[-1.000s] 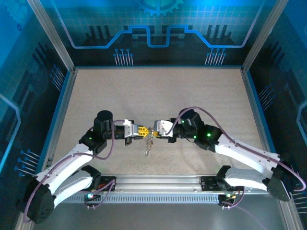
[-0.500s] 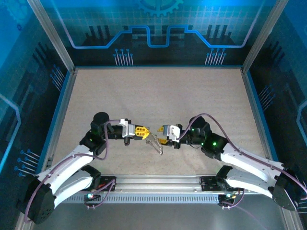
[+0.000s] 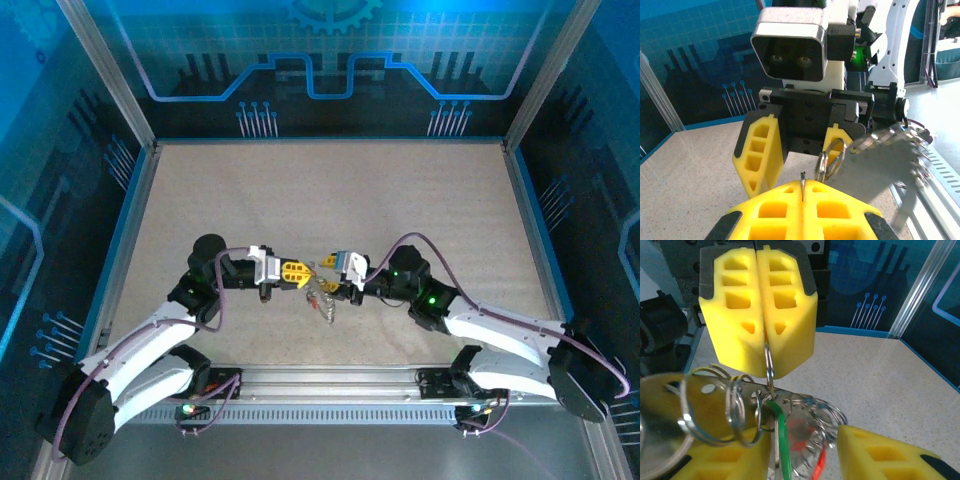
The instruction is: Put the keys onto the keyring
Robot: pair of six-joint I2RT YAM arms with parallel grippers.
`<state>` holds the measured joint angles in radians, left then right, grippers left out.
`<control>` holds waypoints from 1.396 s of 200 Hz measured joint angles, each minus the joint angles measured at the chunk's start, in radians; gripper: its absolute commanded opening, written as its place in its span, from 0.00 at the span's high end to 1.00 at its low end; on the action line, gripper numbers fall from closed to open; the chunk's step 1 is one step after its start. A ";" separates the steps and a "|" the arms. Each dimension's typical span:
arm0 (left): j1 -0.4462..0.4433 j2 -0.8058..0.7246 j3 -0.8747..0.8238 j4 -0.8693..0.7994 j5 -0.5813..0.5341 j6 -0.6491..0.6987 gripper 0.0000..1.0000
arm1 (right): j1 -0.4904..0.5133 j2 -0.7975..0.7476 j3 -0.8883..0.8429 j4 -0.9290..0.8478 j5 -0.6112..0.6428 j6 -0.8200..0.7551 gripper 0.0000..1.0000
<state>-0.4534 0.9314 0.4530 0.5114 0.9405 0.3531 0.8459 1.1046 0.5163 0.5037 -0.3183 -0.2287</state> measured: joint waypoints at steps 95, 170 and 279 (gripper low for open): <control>0.006 -0.001 -0.017 0.045 -0.009 -0.023 1.00 | 0.087 0.056 -0.014 0.090 0.084 0.029 0.84; 0.006 -0.004 -0.018 0.048 -0.028 -0.035 1.00 | 0.121 0.006 -0.044 0.087 0.262 -0.016 1.00; -0.002 -0.008 -0.018 0.021 -0.038 -0.034 1.00 | 0.135 -0.129 -0.037 -0.058 0.319 -0.206 1.00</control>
<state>-0.4557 0.9237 0.4347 0.5327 0.9028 0.3195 0.9813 0.9752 0.4797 0.4461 0.0002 -0.4347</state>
